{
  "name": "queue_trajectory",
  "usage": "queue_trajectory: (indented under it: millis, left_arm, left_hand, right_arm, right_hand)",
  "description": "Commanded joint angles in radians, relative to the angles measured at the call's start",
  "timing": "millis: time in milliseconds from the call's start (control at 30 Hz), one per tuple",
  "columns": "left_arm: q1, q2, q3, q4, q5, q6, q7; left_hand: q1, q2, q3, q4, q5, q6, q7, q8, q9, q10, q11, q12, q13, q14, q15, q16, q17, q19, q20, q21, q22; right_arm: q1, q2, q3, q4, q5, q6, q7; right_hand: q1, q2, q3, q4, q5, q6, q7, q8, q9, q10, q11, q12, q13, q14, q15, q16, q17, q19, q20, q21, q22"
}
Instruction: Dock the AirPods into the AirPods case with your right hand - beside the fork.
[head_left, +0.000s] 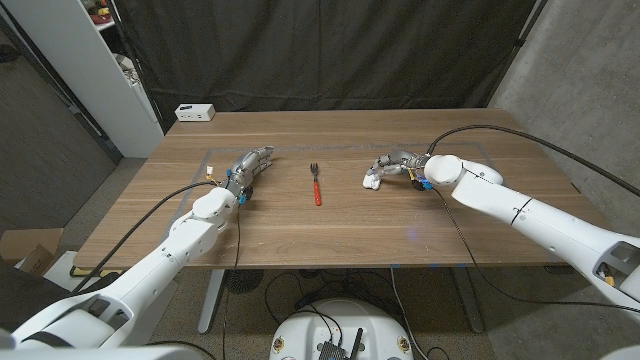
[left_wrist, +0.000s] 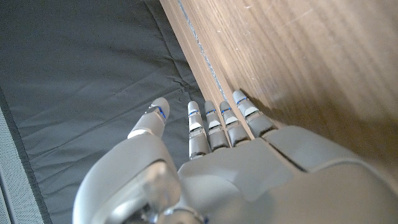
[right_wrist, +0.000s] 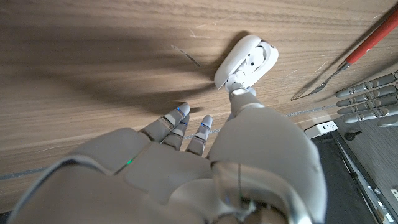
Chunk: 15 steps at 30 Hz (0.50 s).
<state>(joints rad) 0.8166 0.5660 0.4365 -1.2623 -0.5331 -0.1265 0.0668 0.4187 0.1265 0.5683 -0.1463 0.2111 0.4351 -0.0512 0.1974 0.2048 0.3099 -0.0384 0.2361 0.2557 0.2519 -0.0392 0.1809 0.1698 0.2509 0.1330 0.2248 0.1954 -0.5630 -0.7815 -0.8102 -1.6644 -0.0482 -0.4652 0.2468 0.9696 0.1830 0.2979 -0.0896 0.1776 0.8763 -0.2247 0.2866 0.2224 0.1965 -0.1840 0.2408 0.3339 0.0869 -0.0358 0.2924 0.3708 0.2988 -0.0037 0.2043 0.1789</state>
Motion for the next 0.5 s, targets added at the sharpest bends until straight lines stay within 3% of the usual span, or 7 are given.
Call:
queue_trajectory:
  millis: [33, 367, 500]
  left_arm:
    - [-0.002, -0.003, 0.002, 0.001, 0.003, 0.000, 0.002]
    - [-0.024, -0.024, 0.007, 0.054, 0.001, -0.030, -0.022]
    - [-0.027, -0.027, 0.007, 0.065, -0.001, -0.035, -0.027]
  left_hand:
    - [-0.007, -0.003, -0.003, -0.001, 0.004, 0.001, -0.007, 0.002, 0.000, 0.000, 0.000, 0.002, 0.001, 0.004, -0.010, 0.002, 0.002, 0.000, 0.013, 0.001, 0.000]
    - [-0.007, -0.003, -0.002, -0.002, 0.004, -0.002, -0.011, 0.001, 0.000, 0.001, -0.003, 0.003, 0.001, 0.004, -0.012, 0.001, 0.001, 0.001, 0.012, 0.001, 0.000]
    - [-0.007, -0.002, -0.002, -0.002, 0.004, -0.002, -0.009, 0.001, 0.000, 0.003, -0.001, 0.003, 0.001, 0.005, -0.011, 0.002, 0.001, 0.001, 0.013, 0.001, 0.000]
  right_arm:
    - [-0.031, -0.003, 0.032, -0.015, 0.018, 0.035, -0.031]
    - [-0.105, -0.008, 0.110, -0.079, 0.070, 0.099, -0.127]
    - [-0.139, 0.005, 0.130, -0.113, 0.075, 0.090, -0.189]
  right_hand:
    - [-0.008, 0.002, 0.000, 0.002, 0.000, -0.011, 0.002, -0.010, 0.003, 0.006, 0.004, 0.009, 0.002, 0.008, -0.146, 0.009, 0.004, 0.010, 0.000, 0.011, 0.003]
    - [-0.003, 0.001, 0.008, -0.004, 0.001, -0.094, 0.002, -0.056, -0.002, -0.008, 0.018, 0.002, 0.004, 0.017, -0.147, 0.019, 0.008, 0.026, 0.002, 0.015, 0.003]
    - [0.008, -0.013, 0.008, -0.019, 0.001, -0.120, -0.001, -0.068, 0.000, -0.011, 0.030, 0.001, 0.006, 0.028, -0.142, 0.023, 0.003, 0.036, 0.011, 0.018, 0.003]
